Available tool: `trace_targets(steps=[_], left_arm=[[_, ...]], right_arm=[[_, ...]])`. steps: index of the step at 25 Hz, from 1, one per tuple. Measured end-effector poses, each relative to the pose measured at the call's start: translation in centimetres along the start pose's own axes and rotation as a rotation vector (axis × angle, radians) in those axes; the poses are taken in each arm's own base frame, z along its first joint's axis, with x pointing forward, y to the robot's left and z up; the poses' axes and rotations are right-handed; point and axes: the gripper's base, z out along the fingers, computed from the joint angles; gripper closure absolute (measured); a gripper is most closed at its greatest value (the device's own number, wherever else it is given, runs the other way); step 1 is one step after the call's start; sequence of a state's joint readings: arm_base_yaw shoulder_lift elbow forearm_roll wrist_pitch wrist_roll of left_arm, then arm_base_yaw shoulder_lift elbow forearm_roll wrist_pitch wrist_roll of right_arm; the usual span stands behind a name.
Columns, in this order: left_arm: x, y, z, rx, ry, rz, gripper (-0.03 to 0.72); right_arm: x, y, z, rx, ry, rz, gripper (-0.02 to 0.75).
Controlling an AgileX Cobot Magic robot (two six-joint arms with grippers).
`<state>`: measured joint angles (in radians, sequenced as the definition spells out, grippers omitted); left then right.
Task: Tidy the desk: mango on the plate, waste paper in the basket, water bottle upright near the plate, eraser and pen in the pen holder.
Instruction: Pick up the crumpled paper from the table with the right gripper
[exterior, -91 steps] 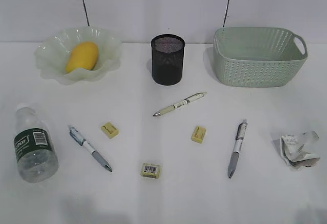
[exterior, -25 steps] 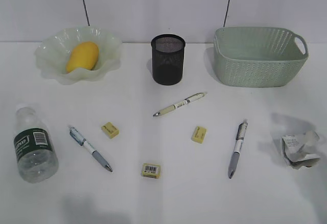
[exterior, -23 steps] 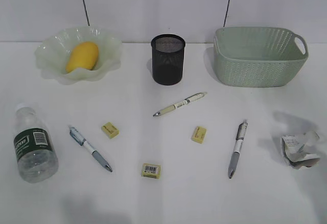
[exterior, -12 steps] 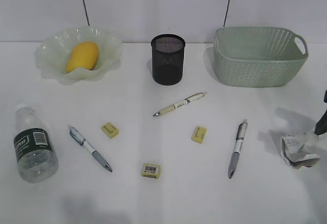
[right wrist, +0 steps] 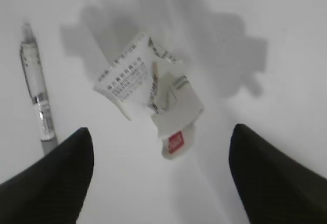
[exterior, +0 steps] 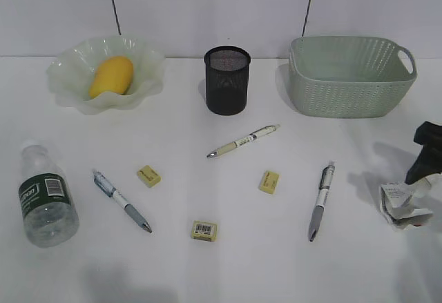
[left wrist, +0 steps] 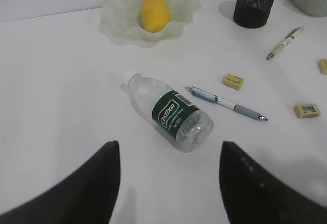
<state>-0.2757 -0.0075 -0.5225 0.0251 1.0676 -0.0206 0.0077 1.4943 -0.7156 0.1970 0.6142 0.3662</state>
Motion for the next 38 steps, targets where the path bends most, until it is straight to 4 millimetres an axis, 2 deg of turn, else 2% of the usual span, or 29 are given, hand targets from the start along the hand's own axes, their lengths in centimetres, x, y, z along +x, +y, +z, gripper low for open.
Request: trace_targets(steps=[9,16,25,28,35,38], left_arm=[[0.0,0.0,0.0,0.0,0.0,0.0,0.222],[0.0,0.0,0.0,0.0,0.0,0.0,0.225],[0.0,0.0,0.0,0.0,0.0,0.0,0.228],[0.0,0.0,0.0,0.0,0.0,0.0,0.228],[0.0,0.0,0.0,0.0,0.0,0.0,0.23],[0.0,0.0,0.0,0.0,0.0,0.0,0.232]], right_arm=[[-0.1,-0.1,3.1,0.023,0.078,0.058,0.101],[-0.6,-0.2,4.3,0.022,0.049,0.065,0.107],[-0.9,-0.3,6.0,0.03,0.034,0.078,0.163],[-1.2,-0.2,6.0,0.017,0.011,0.09,0.238],[-1.3,-0.1,6.0,0.009,-0.003,0.096,0.566],[-1.3,-0.1,6.0,0.009,-0.003,0.097,0.657]])
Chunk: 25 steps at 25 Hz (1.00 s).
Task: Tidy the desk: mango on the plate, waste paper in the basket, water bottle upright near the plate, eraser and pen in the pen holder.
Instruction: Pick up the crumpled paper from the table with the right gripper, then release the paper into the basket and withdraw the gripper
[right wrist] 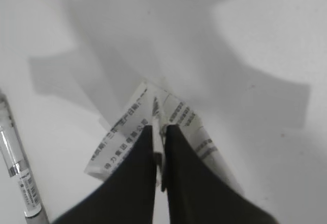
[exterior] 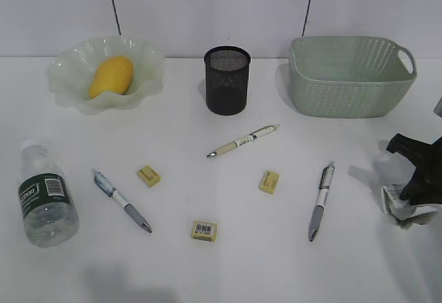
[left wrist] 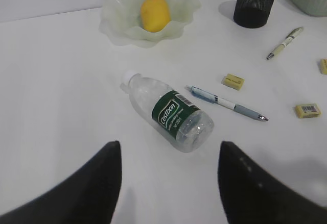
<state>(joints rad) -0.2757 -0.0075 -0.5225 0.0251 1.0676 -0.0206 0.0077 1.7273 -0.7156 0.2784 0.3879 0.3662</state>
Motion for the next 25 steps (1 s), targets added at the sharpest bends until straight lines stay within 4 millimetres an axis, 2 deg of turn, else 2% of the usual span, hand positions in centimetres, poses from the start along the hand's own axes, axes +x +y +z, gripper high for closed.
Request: trace_targets(steps=[3,7,16,25], left_arm=[[0.0,0.0,0.0,0.0,0.0,0.0,0.232],[0.0,0.0,0.0,0.0,0.0,0.0,0.232],[0.0,0.0,0.0,0.0,0.0,0.0,0.239],[0.0,0.0,0.0,0.0,0.0,0.0,0.243]], right_arm=[[0.0,0.0,-0.1,-0.002,-0.003,-0.002,0.696],[-0.3,0.4,-1.6,-0.035,-0.046,-0.01,0.706],[-2.2,2.8,-7.6,-0.153,-0.178,-0.054,0.71],[-5.8,6.3,-13.2,-0.268,-0.326,-0.103,0.71]])
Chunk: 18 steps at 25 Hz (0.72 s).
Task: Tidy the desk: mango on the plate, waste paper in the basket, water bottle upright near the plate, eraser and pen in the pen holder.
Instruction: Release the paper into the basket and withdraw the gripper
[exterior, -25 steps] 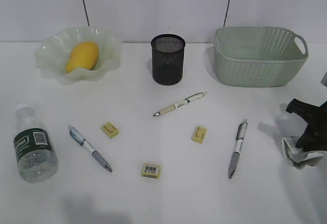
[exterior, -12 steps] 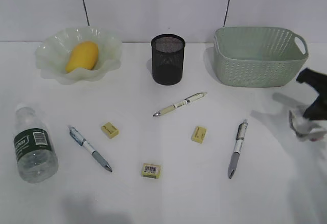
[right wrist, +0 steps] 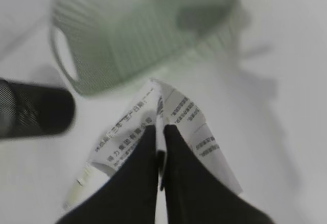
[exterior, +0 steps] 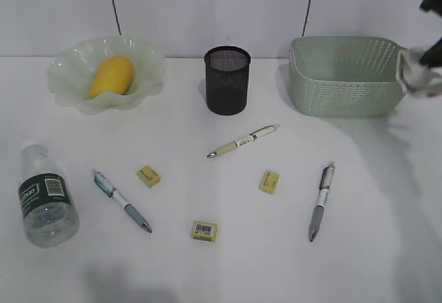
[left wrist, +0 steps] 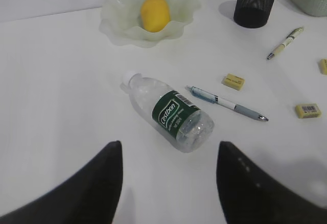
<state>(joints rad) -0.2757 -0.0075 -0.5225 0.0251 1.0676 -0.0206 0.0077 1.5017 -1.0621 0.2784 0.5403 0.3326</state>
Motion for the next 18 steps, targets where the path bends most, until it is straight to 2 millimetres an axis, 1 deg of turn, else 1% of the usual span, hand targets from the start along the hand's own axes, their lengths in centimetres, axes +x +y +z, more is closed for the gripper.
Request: trace_targets(steps=[6,9,13,18], left_arm=[[0.0,0.0,0.0,0.0,0.0,0.0,0.243],[0.0,0.0,0.0,0.0,0.0,0.0,0.243],[0.0,0.0,0.0,0.0,0.0,0.0,0.244],[0.0,0.0,0.0,0.0,0.0,0.0,0.246]], right_arm=[[-2.7,1.7,-1.1,-0.073,-0.149,-0.007,0.71],[-3.6,2.2,-0.7,-0.091,-0.176,0.003,0.71],[-4.4,2.4,1.2,-0.098,-0.179,0.033,0.71],[-5.0,2.9,4.4,-0.099,-0.177,0.037,0.71]])
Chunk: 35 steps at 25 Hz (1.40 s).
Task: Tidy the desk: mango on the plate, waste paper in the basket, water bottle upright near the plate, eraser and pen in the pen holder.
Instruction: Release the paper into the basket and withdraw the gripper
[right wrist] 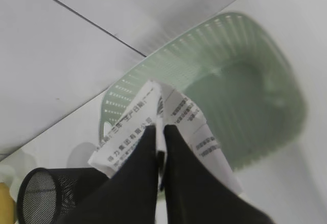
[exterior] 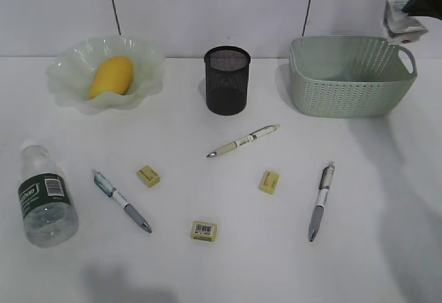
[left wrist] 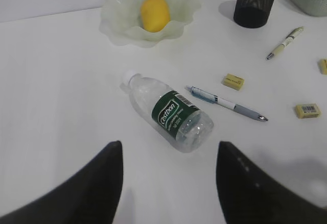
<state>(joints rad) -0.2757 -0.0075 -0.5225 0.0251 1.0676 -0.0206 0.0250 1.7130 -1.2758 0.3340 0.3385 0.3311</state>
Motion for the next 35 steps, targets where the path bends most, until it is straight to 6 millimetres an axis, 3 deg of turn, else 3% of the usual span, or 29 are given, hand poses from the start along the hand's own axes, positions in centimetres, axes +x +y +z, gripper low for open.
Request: trace_targets(steps=[11,17,20,27,30,35], left_arm=[[0.0,0.0,0.0,0.0,0.0,0.0,0.254],[0.0,0.0,0.0,0.0,0.0,0.0,0.254],[0.0,0.0,0.0,0.0,0.0,0.0,0.254],[0.0,0.0,0.0,0.0,0.0,0.0,0.254],[0.0,0.0,0.0,0.0,0.0,0.0,0.254],[0.0,0.0,0.0,0.0,0.0,0.0,0.254]], right_arm=[[2.1,0.3,7.6,0.01,0.04,-0.02,0.708],[3.3,-0.5,10.2,0.026,0.061,0.007,0.68],[3.8,-0.9,10.9,0.038,0.075,0.015,0.585],[3.7,-0.9,11.2,0.034,0.066,0.014,0.166],[3.5,-0.6,11.1,0.031,0.078,-0.001,0.129],[2.5,0.7,10.4,0.033,0.145,-0.067,0.136]])
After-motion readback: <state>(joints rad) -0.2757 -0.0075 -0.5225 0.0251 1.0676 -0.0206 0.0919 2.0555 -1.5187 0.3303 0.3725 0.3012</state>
